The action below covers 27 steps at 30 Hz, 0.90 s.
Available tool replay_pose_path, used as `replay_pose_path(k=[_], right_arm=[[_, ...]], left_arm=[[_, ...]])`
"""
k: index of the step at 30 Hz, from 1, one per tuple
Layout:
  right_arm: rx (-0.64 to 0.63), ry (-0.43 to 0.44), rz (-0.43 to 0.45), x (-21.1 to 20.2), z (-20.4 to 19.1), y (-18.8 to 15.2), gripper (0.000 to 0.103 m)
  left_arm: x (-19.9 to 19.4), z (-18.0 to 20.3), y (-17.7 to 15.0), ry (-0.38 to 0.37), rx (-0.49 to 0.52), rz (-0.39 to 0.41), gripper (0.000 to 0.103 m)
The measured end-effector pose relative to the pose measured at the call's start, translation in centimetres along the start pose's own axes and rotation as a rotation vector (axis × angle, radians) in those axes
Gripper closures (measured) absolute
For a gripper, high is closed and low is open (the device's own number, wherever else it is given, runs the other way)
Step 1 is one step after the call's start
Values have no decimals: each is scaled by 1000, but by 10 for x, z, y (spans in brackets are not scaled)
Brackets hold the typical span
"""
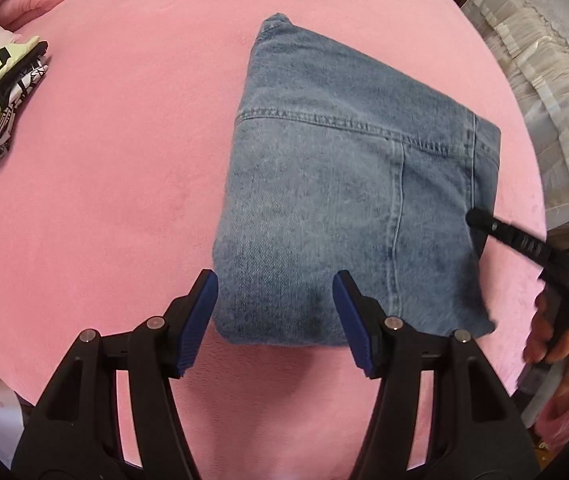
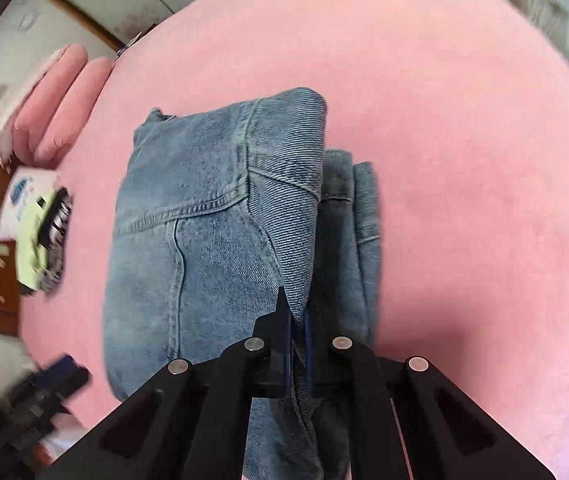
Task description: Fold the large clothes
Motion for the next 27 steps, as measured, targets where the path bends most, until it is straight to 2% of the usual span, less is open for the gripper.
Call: replay_pose_path(k=[2, 7, 12, 14, 15, 17, 18, 20, 22, 24, 25, 26, 27], right_arm=[[-10, -70, -1, 1, 6, -2, 100], [108, -81, -58, 29, 22, -6, 100], [-59, -272, -50, 33, 11, -7, 100], [-130, -369, -47, 24, 6, -5, 93], [-160, -402, -44, 18, 3, -4, 93], [-159, -484, -45, 2, 3, -5, 93], [-140, -485, -33, -5, 3, -5, 93], [-84, -400, 3, -24, -2, -8, 93], [-61, -262, 29, -34, -21, -10, 93], [-77, -66, 26, -34, -55, -17, 93], [-95, -4, 22, -31, -70, -21, 93], [-136, 40, 13, -29, -84, -28, 93], [-187, 33, -13, -23, -97, -36, 94]], left_arm=[[0, 2, -2, -8, 6, 0, 47], [13, -7, -4, 16, 12, -35, 47], [21, -20, -3, 36, 6, -69, 47], [20, -22, -4, 35, 7, -65, 47], [18, -24, -3, 27, 9, -59, 47], [12, -24, -3, 6, 19, -49, 47], [7, -23, -3, -7, 28, -40, 48], [1, -21, -2, -39, 47, -36, 52], [0, -16, -3, -74, 61, -67, 77], [4, -13, -4, -84, 66, -102, 86], [5, -10, -5, -88, 76, -112, 94], [8, -6, -6, -90, 94, -117, 96], [13, -2, -8, -84, 118, -121, 97]])
Point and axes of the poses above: each gripper's, at about its wrist camera, not at the fingertips, and x roughly the way its jaws point, z to its right, y to its top, the point moved 9 cm from there along x, roughly the way its jaws point, and after that the axes turned 14 degrees about -x, right-handed, at the moved point
